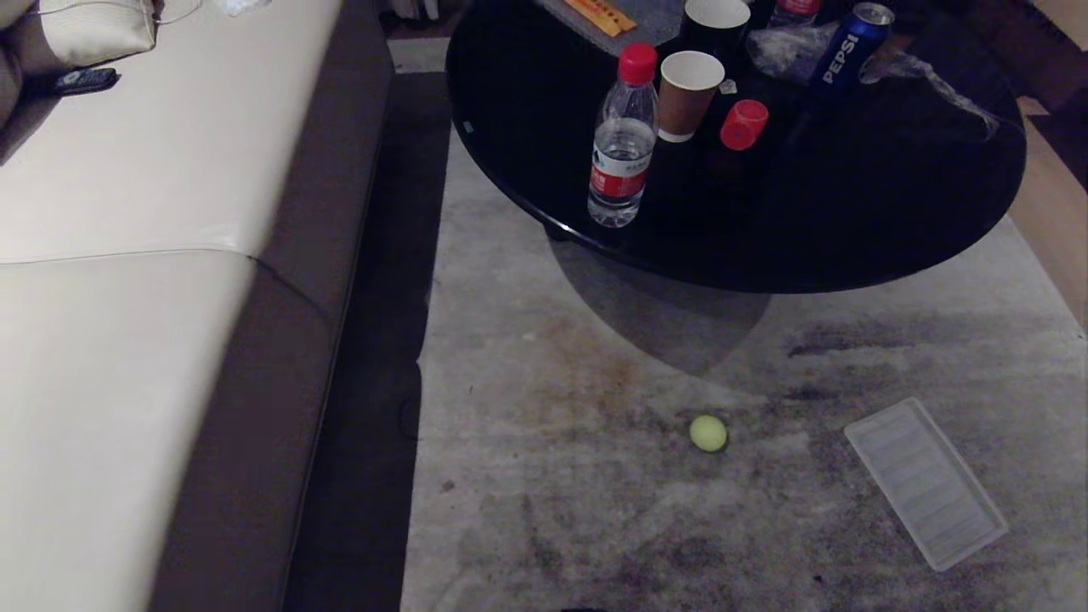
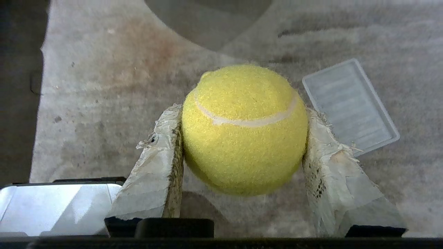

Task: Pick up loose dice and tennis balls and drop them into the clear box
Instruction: Put the ball in the box

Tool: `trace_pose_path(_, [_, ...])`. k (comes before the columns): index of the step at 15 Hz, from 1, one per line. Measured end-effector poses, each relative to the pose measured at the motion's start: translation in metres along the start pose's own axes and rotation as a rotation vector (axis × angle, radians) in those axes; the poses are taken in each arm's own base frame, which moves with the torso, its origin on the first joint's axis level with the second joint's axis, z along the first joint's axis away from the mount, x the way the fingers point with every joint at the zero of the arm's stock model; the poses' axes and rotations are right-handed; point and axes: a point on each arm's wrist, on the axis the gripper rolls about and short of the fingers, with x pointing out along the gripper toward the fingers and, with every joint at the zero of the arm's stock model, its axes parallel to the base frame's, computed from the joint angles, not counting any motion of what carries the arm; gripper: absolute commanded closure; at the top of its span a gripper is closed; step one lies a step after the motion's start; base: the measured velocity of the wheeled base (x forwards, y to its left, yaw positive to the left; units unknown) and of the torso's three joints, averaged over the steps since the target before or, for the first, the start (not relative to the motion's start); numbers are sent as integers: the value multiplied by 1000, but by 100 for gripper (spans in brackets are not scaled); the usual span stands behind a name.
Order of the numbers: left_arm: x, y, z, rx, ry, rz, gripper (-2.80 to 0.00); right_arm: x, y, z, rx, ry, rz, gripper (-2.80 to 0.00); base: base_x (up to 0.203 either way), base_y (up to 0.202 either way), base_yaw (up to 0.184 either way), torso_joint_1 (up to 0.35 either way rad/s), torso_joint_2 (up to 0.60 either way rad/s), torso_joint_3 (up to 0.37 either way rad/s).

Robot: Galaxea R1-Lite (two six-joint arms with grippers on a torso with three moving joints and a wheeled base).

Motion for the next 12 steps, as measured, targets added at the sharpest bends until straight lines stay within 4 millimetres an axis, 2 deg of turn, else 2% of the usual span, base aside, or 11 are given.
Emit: trace_pose_path(12, [0,0,0,-11,-1,4,0,0,0,0,0,1,1,0,0,0,0,4,0,203])
